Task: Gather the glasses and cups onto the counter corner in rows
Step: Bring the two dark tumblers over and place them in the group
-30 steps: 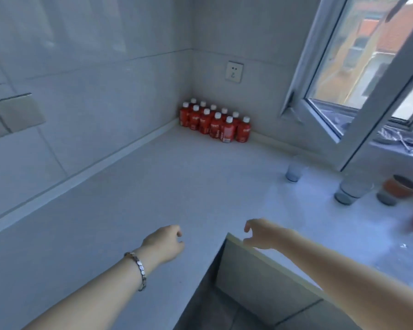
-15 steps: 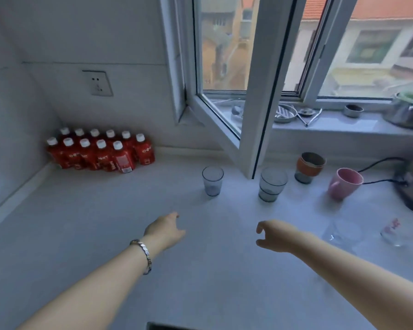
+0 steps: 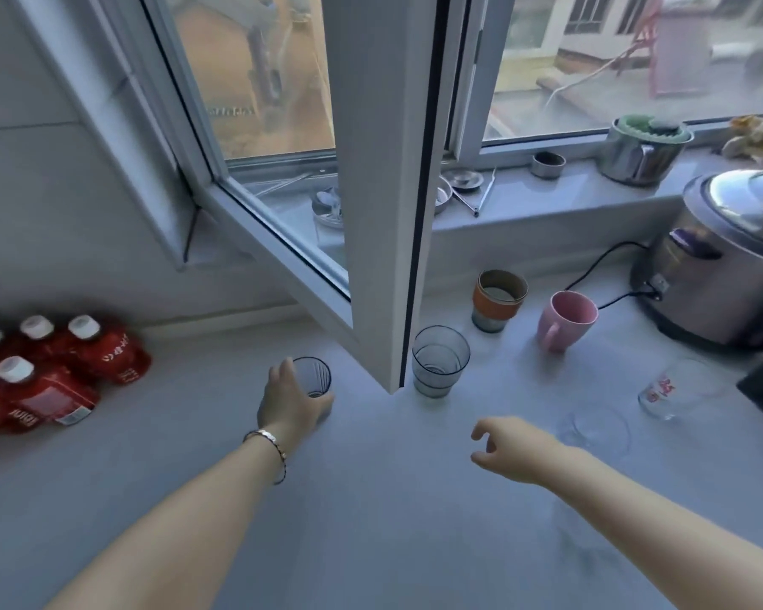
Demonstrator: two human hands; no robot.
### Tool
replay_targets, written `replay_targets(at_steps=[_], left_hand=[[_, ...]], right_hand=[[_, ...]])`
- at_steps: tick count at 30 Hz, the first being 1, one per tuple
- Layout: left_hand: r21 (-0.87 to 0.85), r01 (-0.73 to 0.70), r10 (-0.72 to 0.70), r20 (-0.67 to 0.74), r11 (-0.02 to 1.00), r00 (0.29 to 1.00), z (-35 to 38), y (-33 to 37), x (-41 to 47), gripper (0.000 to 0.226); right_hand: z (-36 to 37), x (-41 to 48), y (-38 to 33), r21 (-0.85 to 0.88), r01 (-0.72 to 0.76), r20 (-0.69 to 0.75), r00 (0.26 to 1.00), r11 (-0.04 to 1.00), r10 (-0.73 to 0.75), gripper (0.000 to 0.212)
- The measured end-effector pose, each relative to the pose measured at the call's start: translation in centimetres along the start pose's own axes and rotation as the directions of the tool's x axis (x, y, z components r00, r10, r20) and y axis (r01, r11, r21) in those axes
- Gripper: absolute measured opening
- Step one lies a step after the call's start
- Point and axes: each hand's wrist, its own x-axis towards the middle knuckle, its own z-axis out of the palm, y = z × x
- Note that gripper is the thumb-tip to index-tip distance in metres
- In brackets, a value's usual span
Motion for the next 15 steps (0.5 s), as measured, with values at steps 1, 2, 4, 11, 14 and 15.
replay_targets(at_steps=[1,2,4,11,14,15], left_hand=[[0.017,0.000,0.000,-0.014,1.000,1.000,0.0,0.0,0.0,0.087],[0.032,0.002,-0.001,-0.022,0.999,1.000,0.0,0.1,-0.2,0.085],[0.068,-0.017,0.020,-0.035,0.998,0.999,0.2,0.2,-1.3,0.079],[0.035,0.059,-0.059,-0.007,0.998,0.998,2.0,0.8,-7.4,0.074],[0.013,0.133,-0.133,-0.044,0.991,0.990,2.9,1.8,-10.0,0.084],[0.005,0.154,-0.153,-0.070,0.988,0.986,3.3,2.1,-10.8,0.085]], right_hand=[[-0.3,0.3,0.4,-0.009,-0.002,-0.001,1.000,1.000,0.002,0.041],[-0.5,0.7,0.8,-0.018,-0.004,-0.004,1.000,1.000,0.004,0.041],[-1.3,1.5,1.2,-0.018,0.005,-0.044,0.999,1.000,-0.006,0.044],[-5.9,6.4,-0.8,0.004,0.269,-0.327,0.910,0.963,-0.253,0.098],[-6.5,8.9,-1.5,-0.076,0.307,-0.203,0.927,0.949,-0.316,0.119],[-6.3,9.5,-1.4,-0.096,0.317,-0.164,0.930,0.943,-0.330,0.120]])
